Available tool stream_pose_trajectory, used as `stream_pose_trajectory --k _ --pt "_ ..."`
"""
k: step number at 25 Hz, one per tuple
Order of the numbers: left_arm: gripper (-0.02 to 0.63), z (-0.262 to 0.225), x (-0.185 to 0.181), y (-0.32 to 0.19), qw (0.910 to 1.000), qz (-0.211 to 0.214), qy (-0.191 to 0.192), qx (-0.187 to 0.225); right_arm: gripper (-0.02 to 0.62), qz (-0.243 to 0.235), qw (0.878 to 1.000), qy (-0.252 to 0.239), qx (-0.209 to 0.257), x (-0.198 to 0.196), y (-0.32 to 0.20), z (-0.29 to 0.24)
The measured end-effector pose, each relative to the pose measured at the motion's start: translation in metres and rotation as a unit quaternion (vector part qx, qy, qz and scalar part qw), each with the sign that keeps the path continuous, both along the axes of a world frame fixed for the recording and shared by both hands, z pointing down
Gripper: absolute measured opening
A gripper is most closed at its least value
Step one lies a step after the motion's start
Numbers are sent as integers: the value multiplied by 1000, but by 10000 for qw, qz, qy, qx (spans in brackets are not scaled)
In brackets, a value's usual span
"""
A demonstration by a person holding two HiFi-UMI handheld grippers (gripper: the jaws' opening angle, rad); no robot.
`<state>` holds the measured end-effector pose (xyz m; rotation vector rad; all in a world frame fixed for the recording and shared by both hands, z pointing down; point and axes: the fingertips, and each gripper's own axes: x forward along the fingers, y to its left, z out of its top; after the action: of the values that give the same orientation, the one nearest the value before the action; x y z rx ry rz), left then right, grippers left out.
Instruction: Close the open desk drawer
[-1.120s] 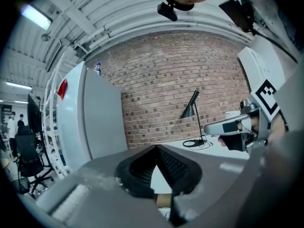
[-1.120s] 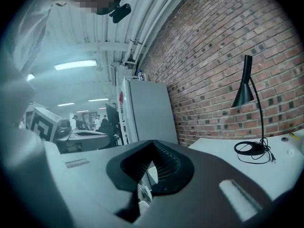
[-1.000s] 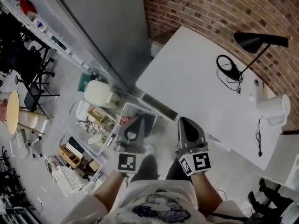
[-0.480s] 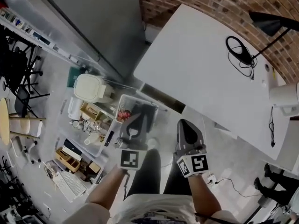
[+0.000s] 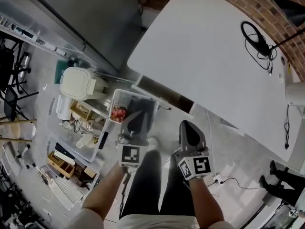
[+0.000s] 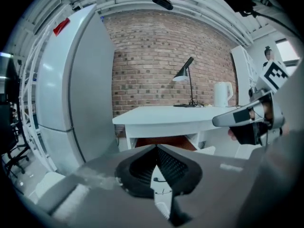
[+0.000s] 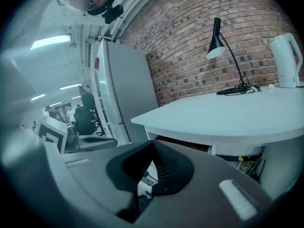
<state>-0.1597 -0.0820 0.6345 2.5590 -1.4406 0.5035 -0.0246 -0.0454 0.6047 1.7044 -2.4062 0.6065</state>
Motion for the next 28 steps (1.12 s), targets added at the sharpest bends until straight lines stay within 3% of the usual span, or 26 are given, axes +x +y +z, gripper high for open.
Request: stream_pose_trajectory --k 4,14,20,28 --pt "20 48 -4 -12 9998 0 -195 -24 5 -24 10000 22 -83 -5 -8 37" --pt "20 131 -3 -32 9993 -149 -101 -323 5 81 9997 56 -221 -9 -18 100" --pt "20 154 3 -42 9987 -244 -82 -439 5 129 9996 85 -234 -8 -26 118" --pt "20 200 -5 -52 9946 -460 -281 -886 5 56 9995 63 -310 -15 -29 126"
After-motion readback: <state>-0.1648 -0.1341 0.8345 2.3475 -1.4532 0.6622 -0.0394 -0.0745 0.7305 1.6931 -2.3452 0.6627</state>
